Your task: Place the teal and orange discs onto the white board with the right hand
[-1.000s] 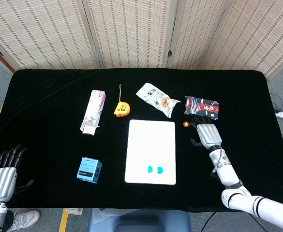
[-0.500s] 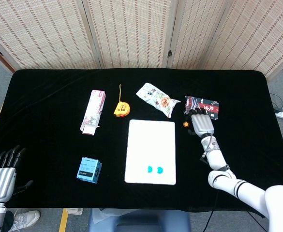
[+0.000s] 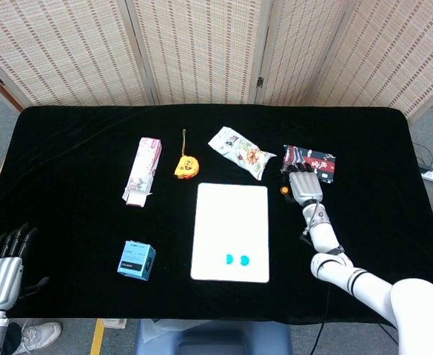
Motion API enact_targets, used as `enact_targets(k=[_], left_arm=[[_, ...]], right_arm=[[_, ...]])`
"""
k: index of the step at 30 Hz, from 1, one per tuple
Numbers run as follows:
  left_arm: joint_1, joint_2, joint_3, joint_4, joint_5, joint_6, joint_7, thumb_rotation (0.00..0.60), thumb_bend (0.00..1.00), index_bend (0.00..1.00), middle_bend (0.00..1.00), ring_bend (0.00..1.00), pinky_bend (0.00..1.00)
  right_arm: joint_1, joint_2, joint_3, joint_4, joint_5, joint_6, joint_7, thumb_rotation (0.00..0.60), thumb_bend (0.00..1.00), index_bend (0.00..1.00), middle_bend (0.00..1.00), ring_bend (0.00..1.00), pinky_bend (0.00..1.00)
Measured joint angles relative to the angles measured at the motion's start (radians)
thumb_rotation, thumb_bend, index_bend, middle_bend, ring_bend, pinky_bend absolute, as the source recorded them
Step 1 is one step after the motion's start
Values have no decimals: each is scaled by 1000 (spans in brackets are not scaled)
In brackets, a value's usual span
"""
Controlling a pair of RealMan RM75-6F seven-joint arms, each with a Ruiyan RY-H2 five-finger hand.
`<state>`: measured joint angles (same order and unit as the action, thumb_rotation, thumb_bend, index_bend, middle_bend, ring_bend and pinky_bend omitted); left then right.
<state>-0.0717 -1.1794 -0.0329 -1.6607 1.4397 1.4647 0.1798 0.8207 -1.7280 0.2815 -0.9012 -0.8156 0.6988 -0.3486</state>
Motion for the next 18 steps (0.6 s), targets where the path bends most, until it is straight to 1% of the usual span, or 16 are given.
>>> enact_targets(k=[10,18], left_arm=[[2,-1,1,6,-4,0,-4,600,189,16,2,8,0],[1,-4,1,12,-6,-4,-8,600,189,16,2,8,0]], right_arm=[[7,-19,-6,29,14,-5,-11,600,414,450,185,74,0],[10,-36,-6,52,12,-3,-7,600,442,510,210,82,0]])
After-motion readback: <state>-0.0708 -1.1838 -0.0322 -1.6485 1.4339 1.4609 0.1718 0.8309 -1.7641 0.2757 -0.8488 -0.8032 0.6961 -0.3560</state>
